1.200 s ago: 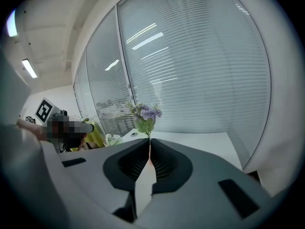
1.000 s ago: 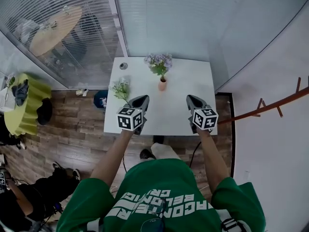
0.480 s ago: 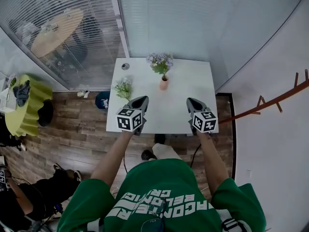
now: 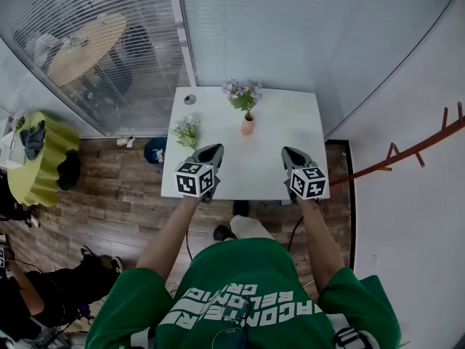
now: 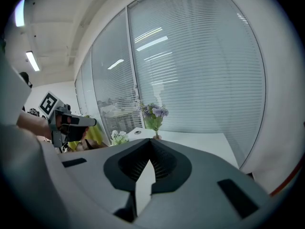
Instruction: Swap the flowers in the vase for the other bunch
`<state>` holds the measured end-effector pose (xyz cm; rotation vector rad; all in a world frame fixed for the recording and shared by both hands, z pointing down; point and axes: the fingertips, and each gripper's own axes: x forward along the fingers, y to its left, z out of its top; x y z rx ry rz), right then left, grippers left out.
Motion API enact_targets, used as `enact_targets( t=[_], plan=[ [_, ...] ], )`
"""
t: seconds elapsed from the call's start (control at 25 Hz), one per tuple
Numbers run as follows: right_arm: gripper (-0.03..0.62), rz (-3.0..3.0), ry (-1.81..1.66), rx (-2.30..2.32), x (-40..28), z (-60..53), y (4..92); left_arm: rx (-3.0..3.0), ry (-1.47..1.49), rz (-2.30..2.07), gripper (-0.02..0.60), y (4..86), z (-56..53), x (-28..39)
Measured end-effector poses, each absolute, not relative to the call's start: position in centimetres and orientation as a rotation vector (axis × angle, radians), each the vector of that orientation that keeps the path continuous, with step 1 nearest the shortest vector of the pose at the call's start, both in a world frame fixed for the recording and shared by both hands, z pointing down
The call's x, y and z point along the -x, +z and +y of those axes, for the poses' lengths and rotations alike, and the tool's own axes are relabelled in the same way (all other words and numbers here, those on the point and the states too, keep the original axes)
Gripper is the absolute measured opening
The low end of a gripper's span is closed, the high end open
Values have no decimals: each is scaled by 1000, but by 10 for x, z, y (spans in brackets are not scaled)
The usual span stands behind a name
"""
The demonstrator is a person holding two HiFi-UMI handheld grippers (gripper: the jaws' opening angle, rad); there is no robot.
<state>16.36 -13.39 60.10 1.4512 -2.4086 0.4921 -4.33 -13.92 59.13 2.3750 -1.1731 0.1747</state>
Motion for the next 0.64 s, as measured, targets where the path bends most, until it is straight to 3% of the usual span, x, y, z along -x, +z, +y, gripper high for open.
enact_targets(
  t=[0.64],
  plan=[
    [12, -2394, 485, -1465, -162, -126, 603, -2379, 184, -1162, 8, 594, -133, 49]
  ],
)
